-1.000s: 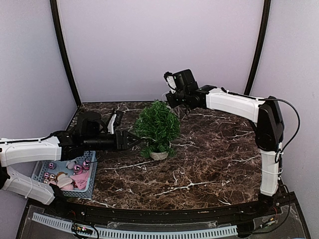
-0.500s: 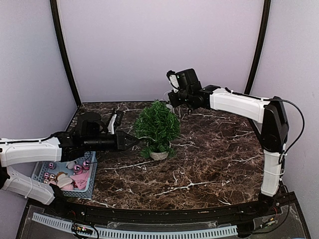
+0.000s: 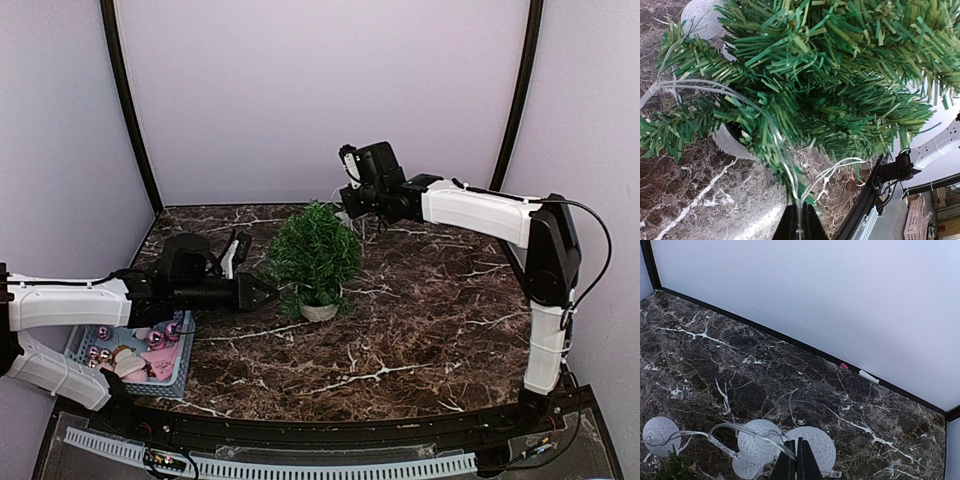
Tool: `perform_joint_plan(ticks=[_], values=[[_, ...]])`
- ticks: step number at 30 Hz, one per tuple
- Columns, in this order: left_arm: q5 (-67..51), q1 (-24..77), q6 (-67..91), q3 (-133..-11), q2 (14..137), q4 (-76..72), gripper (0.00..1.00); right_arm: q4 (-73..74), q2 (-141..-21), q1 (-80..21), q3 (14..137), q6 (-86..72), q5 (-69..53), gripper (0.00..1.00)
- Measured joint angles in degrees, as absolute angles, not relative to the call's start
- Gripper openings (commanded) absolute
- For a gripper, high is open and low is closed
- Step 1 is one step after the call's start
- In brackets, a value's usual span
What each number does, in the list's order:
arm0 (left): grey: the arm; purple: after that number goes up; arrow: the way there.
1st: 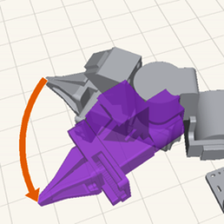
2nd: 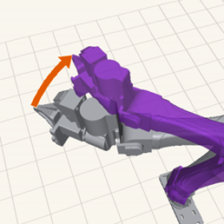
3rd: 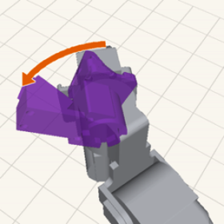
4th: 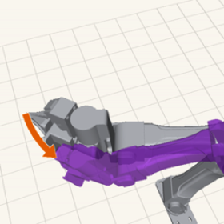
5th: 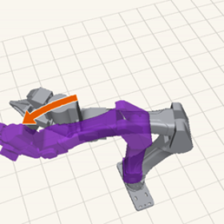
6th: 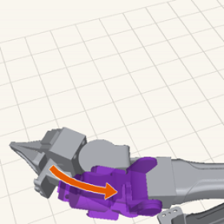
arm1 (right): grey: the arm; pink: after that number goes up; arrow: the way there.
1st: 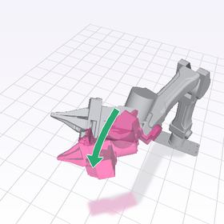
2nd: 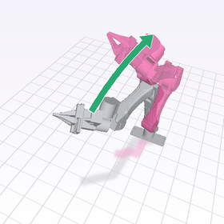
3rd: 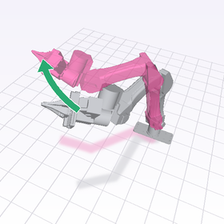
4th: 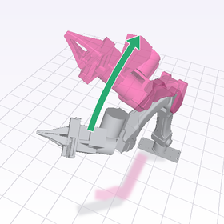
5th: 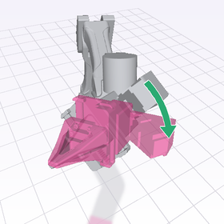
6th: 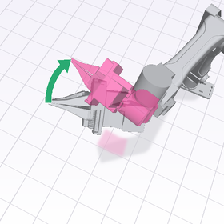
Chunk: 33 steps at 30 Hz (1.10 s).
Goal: Decorate the small christmas tree
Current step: Wrap the side of the string light in the gap of the branches.
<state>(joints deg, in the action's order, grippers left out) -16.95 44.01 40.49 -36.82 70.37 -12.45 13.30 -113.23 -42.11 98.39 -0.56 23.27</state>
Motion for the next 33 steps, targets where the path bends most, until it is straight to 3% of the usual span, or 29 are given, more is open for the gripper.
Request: perform_joint_plan(ticks=[26,33], values=[[-16.97,44.01,35.24,-41.85,83.59,-17.98,0.0,12.03,-108.99,-38.83,89.67,-9.19,25.52,0.0],[-15.99,44.01,35.05,-41.12,83.59,-18.35,0.05,11.97,-107.31,-37.6,86.11,-11.25,25.61,0.0]])
